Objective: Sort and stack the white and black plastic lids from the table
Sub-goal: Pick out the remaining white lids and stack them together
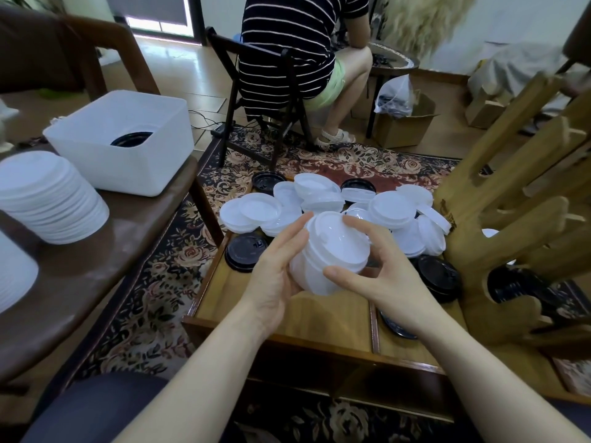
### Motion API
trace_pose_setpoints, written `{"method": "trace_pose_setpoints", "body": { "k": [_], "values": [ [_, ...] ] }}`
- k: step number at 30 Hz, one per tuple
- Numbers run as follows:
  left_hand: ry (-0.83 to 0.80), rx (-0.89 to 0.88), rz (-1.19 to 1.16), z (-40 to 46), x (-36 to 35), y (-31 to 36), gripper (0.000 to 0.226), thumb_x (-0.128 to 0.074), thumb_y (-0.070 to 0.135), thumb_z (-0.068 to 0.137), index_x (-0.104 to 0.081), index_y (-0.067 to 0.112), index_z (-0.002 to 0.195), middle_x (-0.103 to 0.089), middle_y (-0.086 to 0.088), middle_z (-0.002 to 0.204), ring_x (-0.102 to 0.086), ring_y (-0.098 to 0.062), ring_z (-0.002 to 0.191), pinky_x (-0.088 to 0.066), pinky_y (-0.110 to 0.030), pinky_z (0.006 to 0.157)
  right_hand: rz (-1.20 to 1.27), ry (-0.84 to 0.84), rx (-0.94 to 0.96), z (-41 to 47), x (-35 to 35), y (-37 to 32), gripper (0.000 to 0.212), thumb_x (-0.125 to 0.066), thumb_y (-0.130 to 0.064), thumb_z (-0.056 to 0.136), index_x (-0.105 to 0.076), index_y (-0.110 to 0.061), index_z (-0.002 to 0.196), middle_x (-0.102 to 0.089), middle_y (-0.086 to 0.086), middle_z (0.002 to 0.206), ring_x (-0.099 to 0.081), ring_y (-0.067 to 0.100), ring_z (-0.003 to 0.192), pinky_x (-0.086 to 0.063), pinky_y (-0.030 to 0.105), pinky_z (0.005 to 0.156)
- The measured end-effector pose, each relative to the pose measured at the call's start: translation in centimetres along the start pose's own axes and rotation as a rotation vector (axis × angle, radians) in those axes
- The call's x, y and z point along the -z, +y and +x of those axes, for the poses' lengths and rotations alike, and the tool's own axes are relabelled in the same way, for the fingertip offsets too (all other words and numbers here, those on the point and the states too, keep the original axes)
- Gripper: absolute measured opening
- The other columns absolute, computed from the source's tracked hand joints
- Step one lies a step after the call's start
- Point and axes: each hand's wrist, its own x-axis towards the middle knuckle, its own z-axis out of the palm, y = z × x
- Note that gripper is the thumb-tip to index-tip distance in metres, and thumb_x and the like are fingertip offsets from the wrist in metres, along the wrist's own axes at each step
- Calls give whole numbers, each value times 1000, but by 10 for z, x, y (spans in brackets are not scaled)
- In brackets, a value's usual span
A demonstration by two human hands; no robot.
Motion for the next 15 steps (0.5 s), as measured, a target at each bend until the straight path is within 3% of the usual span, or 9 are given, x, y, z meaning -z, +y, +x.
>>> {"method": "trace_pose_setpoints", "body": {
  "k": [6, 11, 15],
  "values": [
    [-15, -21, 61, 2, 1, -5, 59, -70, 40, 74, -60, 40, 132, -70, 9, 125, -68, -15, 114, -58, -40, 89, -102, 39, 40, -3, -2, 0, 74, -79, -52, 65, -49, -43, 131, -42, -25, 126, -46, -4, 120, -48, 39, 100],
    [9, -30, 76, 2, 1, -5, 57, -69, 38, 71, -63, 42, 127, -72, 9, 120, -69, -14, 110, -60, -36, 82, -171, 30, 63, -4, -3, 3, 75, -77, -56, 67, -47, -42, 134, -42, -19, 128, -45, -5, 121, -51, 37, 97],
    [68, -21, 65, 4, 2, -4, 54, -72, 43, 64, -69, 47, 117, -70, 12, 123, -68, -14, 112, -60, -39, 85, -112, -6, 48, -3, -3, 2, 73, -75, -56, 71, -47, -41, 137, -42, -21, 130, -42, -7, 124, -48, 37, 102]
  ]
}}
